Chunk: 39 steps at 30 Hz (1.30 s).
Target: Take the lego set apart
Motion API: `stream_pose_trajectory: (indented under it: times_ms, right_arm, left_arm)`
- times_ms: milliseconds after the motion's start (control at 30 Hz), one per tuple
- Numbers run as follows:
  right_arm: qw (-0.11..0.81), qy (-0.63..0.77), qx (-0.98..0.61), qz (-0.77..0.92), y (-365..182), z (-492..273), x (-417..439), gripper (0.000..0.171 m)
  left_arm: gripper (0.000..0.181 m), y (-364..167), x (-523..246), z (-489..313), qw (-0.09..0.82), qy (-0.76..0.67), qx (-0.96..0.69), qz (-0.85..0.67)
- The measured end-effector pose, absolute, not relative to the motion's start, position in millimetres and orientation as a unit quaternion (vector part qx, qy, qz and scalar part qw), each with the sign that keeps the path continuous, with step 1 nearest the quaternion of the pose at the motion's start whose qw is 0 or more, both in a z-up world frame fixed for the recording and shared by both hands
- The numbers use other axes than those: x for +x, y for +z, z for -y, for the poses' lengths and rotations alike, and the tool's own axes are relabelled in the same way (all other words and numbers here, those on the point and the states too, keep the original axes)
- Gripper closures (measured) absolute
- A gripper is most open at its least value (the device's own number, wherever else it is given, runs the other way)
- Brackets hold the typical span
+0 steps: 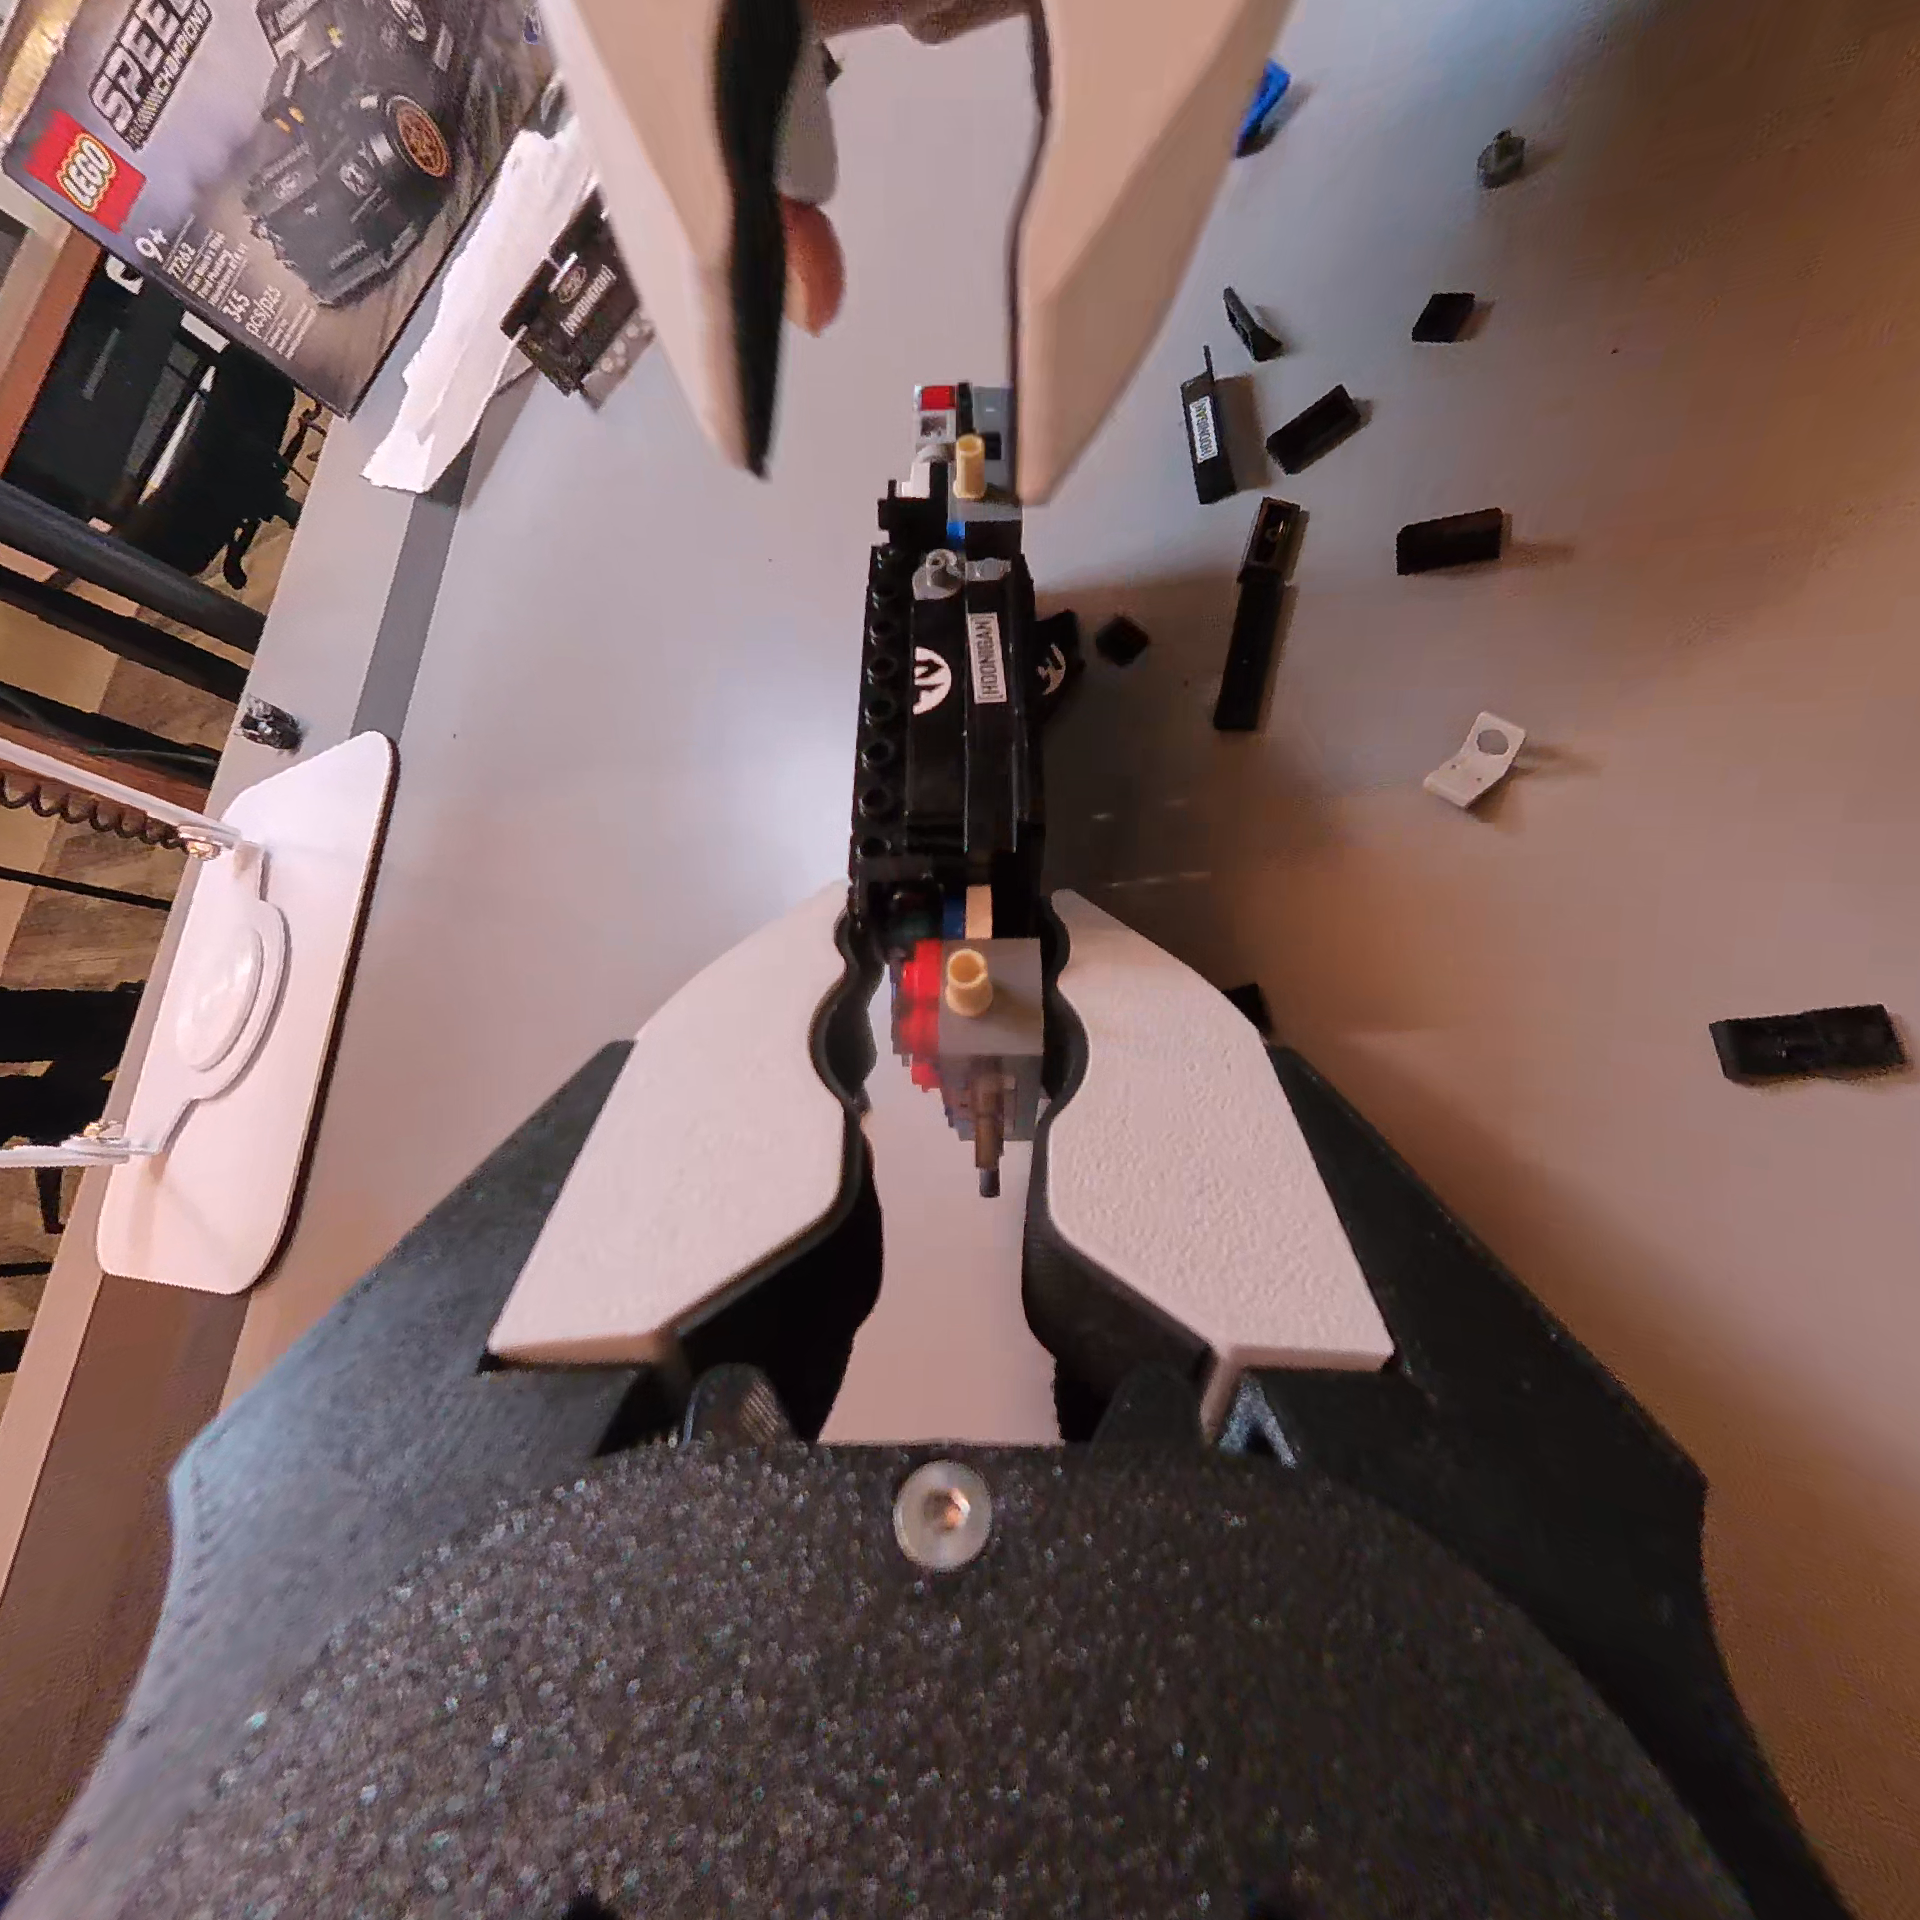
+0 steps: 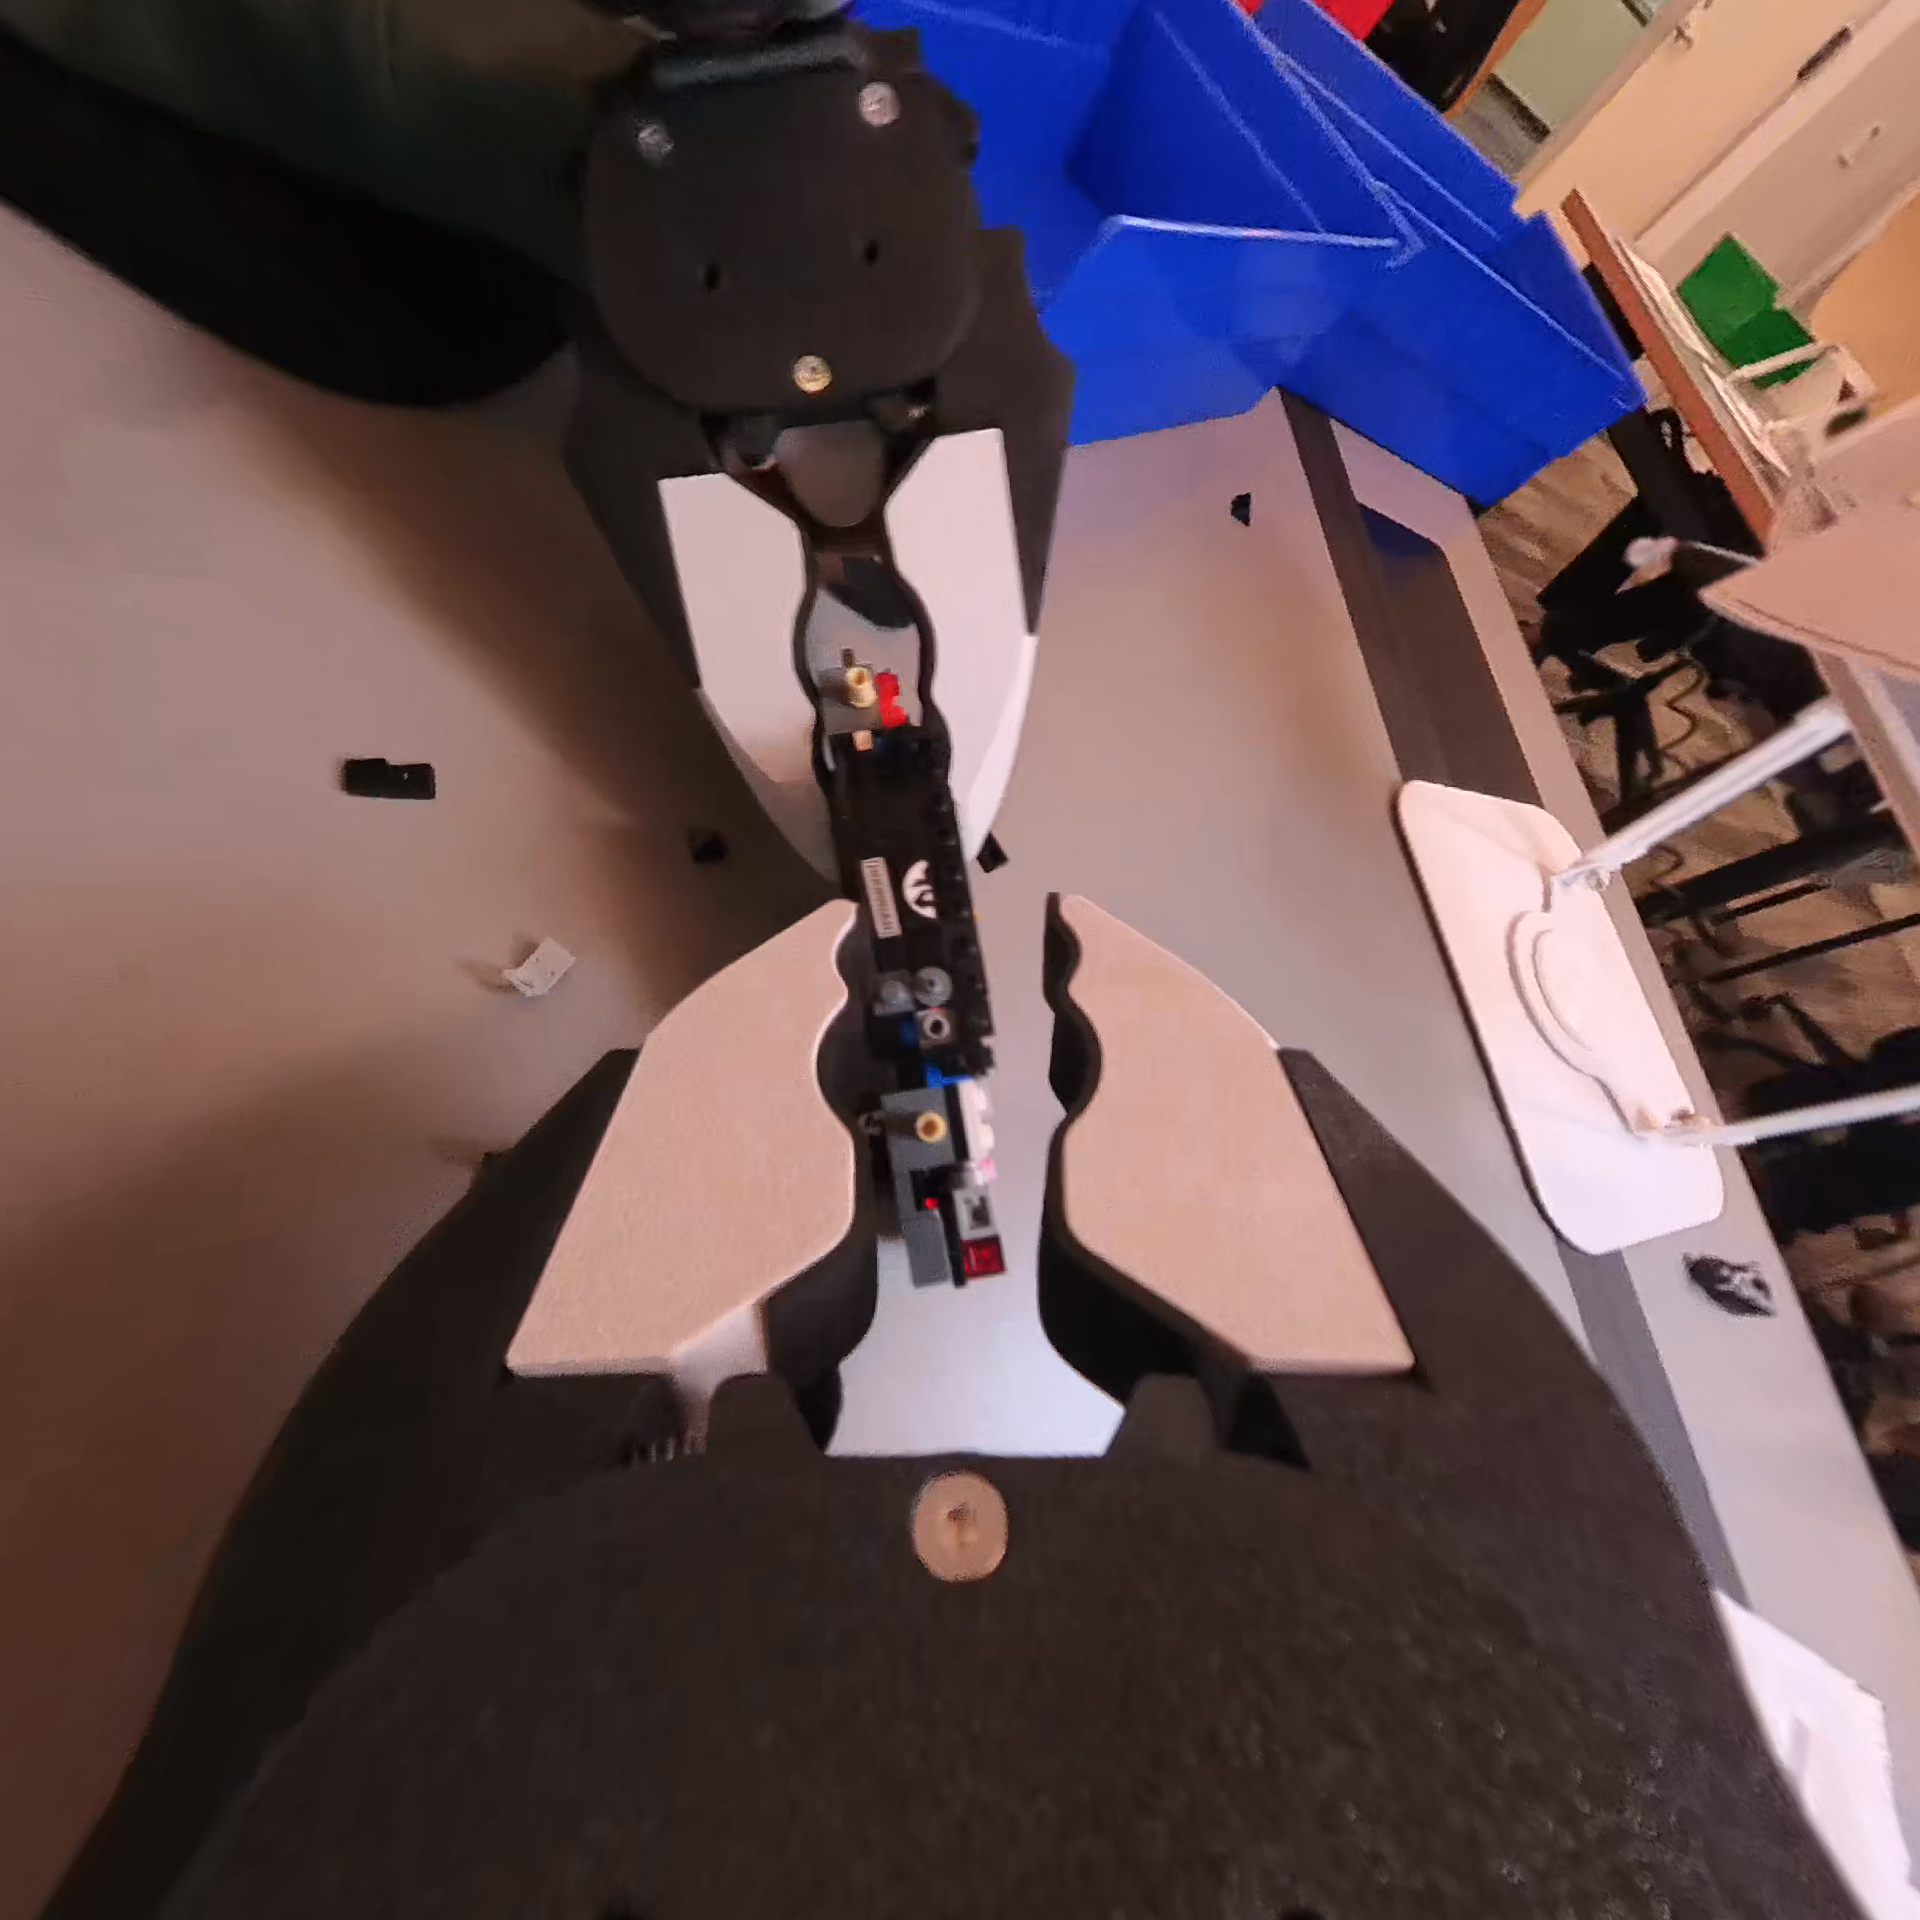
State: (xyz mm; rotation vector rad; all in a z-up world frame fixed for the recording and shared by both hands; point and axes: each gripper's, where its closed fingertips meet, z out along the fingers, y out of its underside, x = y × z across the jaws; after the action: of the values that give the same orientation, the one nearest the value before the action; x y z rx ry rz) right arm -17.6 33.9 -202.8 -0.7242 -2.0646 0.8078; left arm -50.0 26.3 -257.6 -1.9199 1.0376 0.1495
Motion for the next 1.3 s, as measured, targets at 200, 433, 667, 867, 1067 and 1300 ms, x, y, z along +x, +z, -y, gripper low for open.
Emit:
stream_pose_trajectory:
  times_ms: [200,433,667,867,1067,1300]
  right_arm:
    - [0.412,0.26,-0.26,0.834,-217.0,-25.8,-22.3,0.154]
    - [0.423,0.225,-0.247,0.842,-225.8,-23.2,-25.2,0.163]
    - [0.376,0.274,-0.282,0.839,-226.4,-23.8,-22.6,0.164]
    - [0.308,0.335,-0.29,0.842,-226.4,-13.7,-12.7,0.164]
    - [0.253,0.353,-0.268,0.86,-229.6,4.7,1.2,0.164]
    - [0.288,0.305,-0.269,0.867,-231.8,-2.7,-1.7,0.144]
  left_arm:
    - [0.153,-256.8,-48.5,-27.3,0.458,0.062,-0.783,-0.415]
    - [0.153,-256.2,-47.1,-27.9,0.458,0.061,-0.787,-0.41]
    - [0.153,-256.8,-45.6,-29.5,0.459,0.056,-0.789,-0.405]
    - [0.152,-261.5,-47.7,-31.2,0.448,0.097,-0.782,-0.423]
    - [0.153,-259.5,-48.0,-31.6,0.45,0.088,-0.787,-0.413]
    - [0.153,-260.9,-48.1,-30.8,0.442,0.02,-0.823,-0.356]
